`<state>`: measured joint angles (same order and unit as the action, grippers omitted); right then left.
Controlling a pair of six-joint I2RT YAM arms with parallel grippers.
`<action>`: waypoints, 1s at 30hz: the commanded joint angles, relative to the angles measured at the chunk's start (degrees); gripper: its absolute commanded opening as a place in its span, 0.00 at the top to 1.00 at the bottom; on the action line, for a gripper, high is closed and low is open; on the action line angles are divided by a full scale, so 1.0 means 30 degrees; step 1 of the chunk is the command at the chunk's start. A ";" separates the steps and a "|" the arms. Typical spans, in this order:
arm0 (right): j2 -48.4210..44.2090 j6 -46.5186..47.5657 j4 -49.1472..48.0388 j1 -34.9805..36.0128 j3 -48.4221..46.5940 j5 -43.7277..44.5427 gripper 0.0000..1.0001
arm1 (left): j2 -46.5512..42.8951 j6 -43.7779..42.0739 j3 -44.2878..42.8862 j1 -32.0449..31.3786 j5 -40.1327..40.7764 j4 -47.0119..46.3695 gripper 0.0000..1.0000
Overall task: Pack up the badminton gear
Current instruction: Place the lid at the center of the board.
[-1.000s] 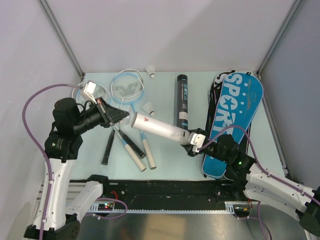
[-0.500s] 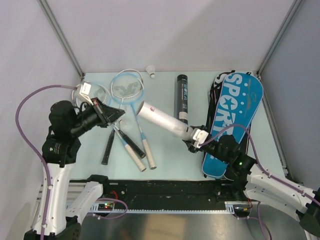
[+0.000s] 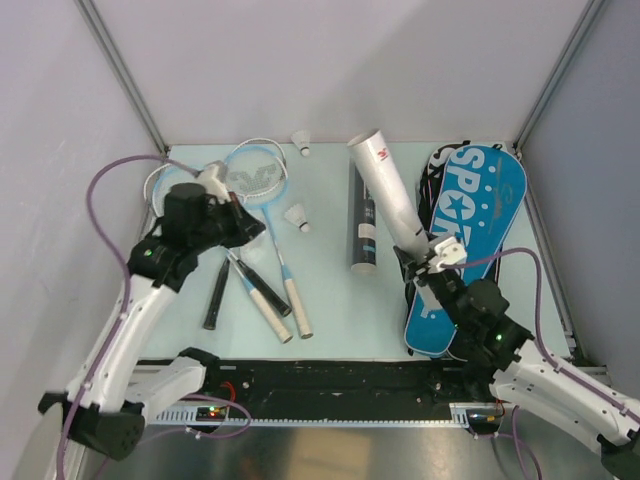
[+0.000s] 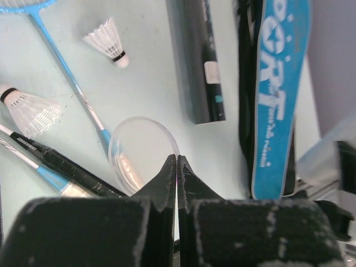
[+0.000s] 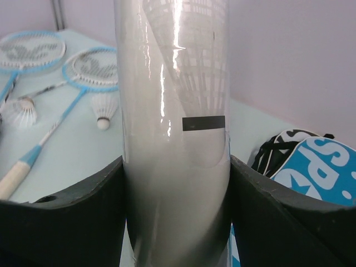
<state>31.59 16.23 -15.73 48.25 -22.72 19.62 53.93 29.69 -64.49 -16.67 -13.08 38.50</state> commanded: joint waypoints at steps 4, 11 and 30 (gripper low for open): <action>-0.3144 -0.1510 -0.0396 0.0044 -0.0373 0.1748 0.57 | 0.4457 -0.0727 -0.0645 -0.4003 0.5531 -0.0568 1.00; -0.4704 -0.1534 0.0828 0.0080 -0.0395 0.1953 0.57 | 0.9594 0.0000 -0.1603 -0.6373 0.6915 -0.2283 1.00; -0.4498 -0.1229 0.1332 0.0087 -0.0378 0.2044 0.56 | 1.5710 0.1665 -0.2065 -0.8235 0.7387 -0.5283 0.70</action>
<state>18.35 12.49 -8.62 48.27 -22.72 25.15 101.71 33.08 -69.56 -41.08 7.01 25.26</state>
